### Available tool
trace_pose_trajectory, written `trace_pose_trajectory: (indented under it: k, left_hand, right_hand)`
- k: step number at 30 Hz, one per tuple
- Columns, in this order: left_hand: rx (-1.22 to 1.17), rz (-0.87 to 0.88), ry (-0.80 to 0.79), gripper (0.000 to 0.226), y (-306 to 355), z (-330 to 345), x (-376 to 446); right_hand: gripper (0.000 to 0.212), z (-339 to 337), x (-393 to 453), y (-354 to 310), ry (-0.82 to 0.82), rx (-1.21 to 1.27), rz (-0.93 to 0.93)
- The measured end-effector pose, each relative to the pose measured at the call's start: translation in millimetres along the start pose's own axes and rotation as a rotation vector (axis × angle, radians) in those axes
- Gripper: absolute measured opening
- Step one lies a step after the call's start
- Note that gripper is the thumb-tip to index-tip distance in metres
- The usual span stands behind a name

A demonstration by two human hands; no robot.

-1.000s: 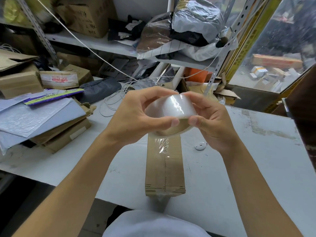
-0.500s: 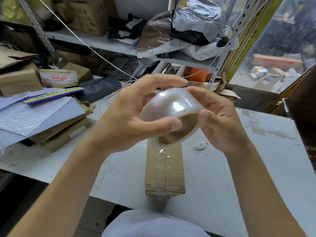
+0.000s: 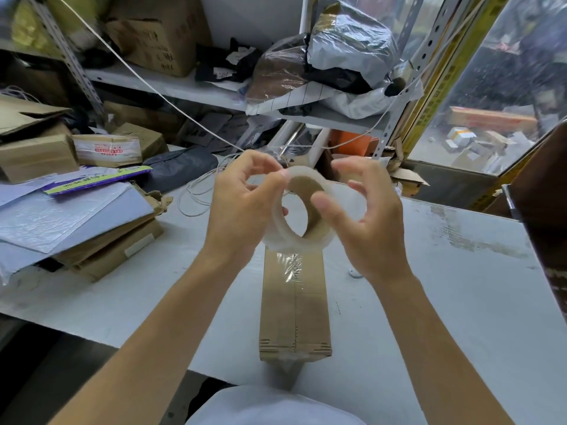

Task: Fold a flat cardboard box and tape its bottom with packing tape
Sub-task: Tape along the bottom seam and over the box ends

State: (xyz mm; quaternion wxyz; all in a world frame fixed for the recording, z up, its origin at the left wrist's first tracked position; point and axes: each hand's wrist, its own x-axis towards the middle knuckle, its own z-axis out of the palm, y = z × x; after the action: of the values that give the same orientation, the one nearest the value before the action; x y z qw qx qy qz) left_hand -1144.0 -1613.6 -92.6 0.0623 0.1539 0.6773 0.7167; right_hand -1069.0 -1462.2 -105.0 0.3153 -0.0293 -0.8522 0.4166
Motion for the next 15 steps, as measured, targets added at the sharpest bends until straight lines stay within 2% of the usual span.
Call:
trace_pose_trajectory:
  k: [2, 3, 5, 7, 9, 15]
  left_hand:
    - [-0.104, -0.103, 0.092, 0.003, -9.2, 4.7, 5.2]
    - [-0.141, -0.143, 0.106, 0.005, -12.4, 6.8, 7.1]
    - [-0.053, -0.168, 0.078, 0.008, -16.0, 8.9, 9.3]
    - [0.238, -0.073, 0.001, 0.009, -15.1, 7.0, 10.3]
    - [0.38, 0.042, -0.043, 0.013, -14.5, 0.6, 11.4]
    - [0.257, 0.101, -0.135, 0.029, -22.8, -17.1, 20.4]
  right_hand:
    - [0.052, 6.3, -5.9, 2.4, -0.143, -0.218, -0.229]
    - [0.052, 11.3, -9.2, 5.8, -0.236, -0.291, -0.261]
    - [0.04, 20.3, -15.6, 9.9, -0.33, -0.279, -0.19]
    - [0.03, 22.4, -19.3, 13.6, -0.335, -0.187, -0.112]
    - [0.029, 18.5, -20.6, 16.6, -0.356, -0.124, -0.082]
    - [0.026, 9.8, -15.4, 15.2, -0.449, -0.007, -0.109]
